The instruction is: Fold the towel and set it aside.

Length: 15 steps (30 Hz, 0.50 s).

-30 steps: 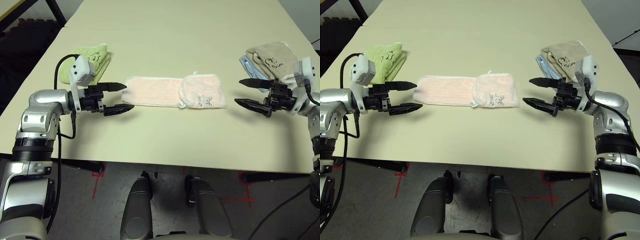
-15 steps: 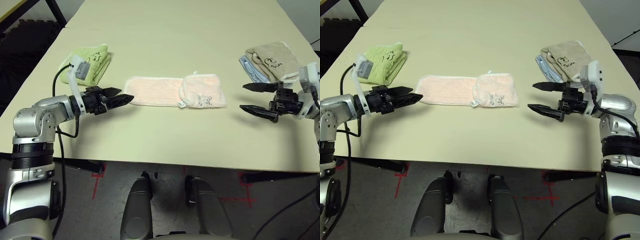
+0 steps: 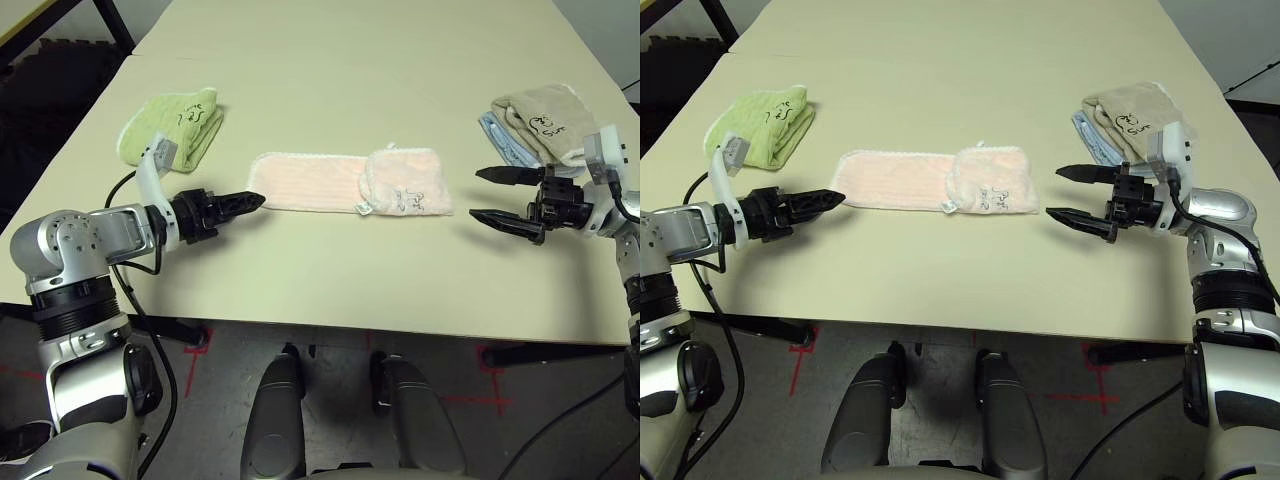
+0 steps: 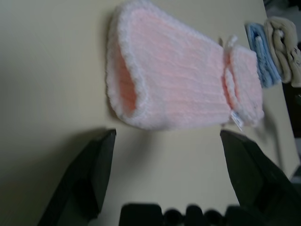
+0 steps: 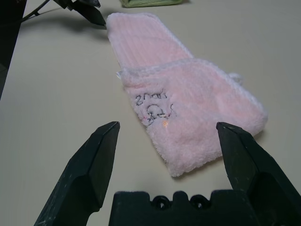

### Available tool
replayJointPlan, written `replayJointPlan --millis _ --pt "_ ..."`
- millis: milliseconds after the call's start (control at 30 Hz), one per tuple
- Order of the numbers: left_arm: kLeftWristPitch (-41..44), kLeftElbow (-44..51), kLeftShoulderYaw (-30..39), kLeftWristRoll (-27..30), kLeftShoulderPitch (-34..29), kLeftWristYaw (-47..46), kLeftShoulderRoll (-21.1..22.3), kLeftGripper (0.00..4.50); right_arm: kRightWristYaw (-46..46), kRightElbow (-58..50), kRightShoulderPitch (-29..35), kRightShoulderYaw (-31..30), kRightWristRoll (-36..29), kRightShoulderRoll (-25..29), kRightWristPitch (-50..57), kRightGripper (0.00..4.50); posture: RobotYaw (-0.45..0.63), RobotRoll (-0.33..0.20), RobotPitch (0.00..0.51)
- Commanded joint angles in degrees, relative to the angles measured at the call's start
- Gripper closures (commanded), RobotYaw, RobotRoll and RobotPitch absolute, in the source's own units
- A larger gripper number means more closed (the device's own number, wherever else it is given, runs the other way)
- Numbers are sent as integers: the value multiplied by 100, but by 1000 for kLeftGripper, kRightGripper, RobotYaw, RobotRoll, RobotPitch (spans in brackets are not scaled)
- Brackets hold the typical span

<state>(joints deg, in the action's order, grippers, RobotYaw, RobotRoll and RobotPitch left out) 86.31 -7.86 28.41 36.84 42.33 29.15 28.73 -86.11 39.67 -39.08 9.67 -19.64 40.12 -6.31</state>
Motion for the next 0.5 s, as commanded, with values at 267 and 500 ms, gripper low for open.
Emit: replayJointPlan --millis 267,500 --pt "-454 -703 -11 -63 250 -349 -309 0 45 -116 -11 -34 -44 7 41 40 18 0 204" --pt "-1082 -1060 -51 -224 237 -605 -271 402 67 -214 48 -40 -64 -8 76 0 14 0 203"
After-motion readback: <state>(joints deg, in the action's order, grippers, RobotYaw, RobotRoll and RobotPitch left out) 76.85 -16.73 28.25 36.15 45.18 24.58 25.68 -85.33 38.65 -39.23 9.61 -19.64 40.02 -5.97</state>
